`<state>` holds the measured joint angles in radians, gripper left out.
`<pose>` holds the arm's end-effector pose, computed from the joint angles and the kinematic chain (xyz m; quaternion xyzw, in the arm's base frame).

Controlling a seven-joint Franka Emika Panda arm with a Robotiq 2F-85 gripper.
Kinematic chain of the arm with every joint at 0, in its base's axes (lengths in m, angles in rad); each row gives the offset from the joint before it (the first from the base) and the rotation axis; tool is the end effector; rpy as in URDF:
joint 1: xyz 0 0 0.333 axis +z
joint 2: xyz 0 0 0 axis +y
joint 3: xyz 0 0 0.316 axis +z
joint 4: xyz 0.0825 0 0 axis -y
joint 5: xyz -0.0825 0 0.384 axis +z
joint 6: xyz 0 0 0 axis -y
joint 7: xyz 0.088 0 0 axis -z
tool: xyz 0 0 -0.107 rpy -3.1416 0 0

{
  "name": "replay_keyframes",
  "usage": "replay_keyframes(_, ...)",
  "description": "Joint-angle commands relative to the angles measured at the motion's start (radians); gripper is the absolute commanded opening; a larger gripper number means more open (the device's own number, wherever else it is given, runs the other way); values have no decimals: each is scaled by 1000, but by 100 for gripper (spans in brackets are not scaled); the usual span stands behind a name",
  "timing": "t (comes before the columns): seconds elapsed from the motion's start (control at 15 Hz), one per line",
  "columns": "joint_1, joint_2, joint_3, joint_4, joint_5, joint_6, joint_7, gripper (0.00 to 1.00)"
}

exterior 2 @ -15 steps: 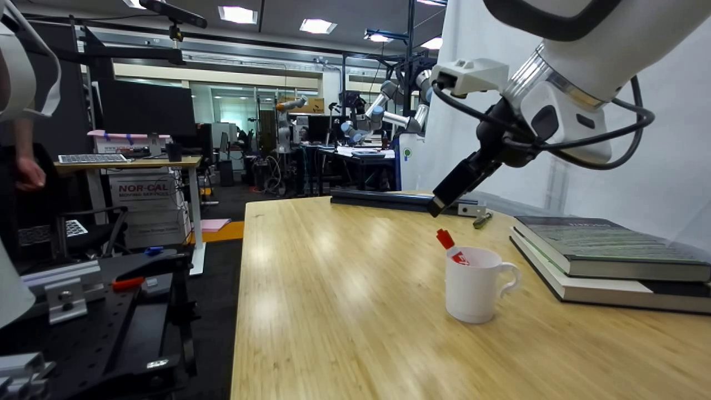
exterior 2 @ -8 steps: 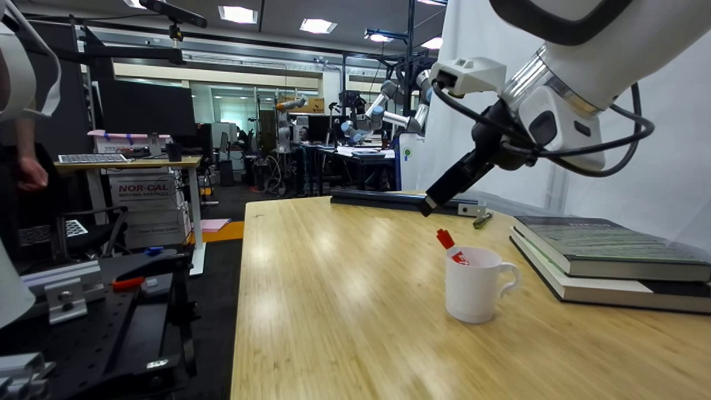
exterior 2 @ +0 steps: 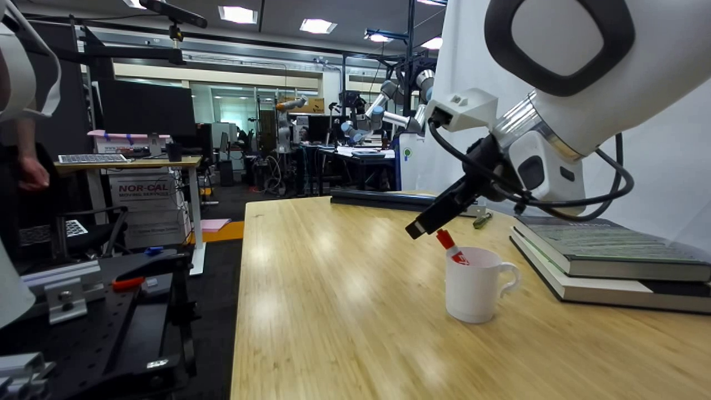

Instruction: Move the mug to the right, put the marker on the desk, then put it back in the mug

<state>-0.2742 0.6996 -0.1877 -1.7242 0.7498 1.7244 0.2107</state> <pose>0.5655 -0.2047 0.1633 -0.7895 0.4608 0.2744 0.2983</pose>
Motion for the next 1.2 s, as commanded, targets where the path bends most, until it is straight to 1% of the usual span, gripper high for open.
replay_keyframes(0.0, -22, 20, 8, 36, -20, -50, -13, 100)
replay_keyframes(0.93, -32, 27, -1, 43, -44, -47, -7, 100)
replay_keyframes(1.0, -32, 28, -2, 43, -44, -39, -7, 93)
replay_keyframes(1.07, -32, 29, -1, 43, -43, -35, -6, 73)
replay_keyframes(1.13, -30, 29, -2, 44, -44, -30, -5, 69)
